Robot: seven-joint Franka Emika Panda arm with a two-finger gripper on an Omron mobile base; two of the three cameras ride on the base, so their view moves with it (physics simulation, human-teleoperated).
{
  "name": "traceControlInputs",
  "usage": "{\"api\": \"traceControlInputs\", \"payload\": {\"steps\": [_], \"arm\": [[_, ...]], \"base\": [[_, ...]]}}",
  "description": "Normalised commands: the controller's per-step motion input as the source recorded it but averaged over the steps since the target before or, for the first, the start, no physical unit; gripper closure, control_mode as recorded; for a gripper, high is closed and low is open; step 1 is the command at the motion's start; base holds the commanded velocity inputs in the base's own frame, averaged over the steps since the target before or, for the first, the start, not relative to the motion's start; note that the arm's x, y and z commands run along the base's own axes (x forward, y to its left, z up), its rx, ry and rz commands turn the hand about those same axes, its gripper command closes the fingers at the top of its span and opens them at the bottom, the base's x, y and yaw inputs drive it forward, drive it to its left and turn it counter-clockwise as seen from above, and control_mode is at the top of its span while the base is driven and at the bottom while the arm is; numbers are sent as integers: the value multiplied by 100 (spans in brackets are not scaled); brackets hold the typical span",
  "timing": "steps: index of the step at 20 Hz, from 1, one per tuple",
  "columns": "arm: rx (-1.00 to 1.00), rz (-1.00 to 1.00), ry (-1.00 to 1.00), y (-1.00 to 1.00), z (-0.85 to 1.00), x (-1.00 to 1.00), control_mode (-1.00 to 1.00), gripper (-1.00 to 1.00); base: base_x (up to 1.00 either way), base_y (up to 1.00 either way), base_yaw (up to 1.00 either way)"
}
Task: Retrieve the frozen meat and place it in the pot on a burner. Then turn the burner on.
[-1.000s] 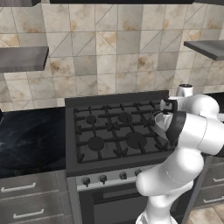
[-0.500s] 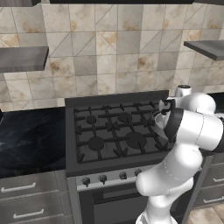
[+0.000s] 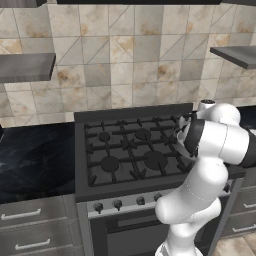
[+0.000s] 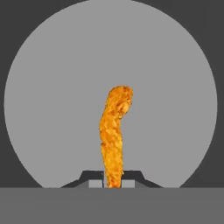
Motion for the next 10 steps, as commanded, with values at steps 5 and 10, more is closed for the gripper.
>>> {"api": "traceControlInputs", "payload": {"steps": [5,10], "arm": [[0,0,0,0,0,4,-100,100],[0,0,0,0,0,0,-100,-100]], "base": [[0,0,0],[0,0,0]]}}
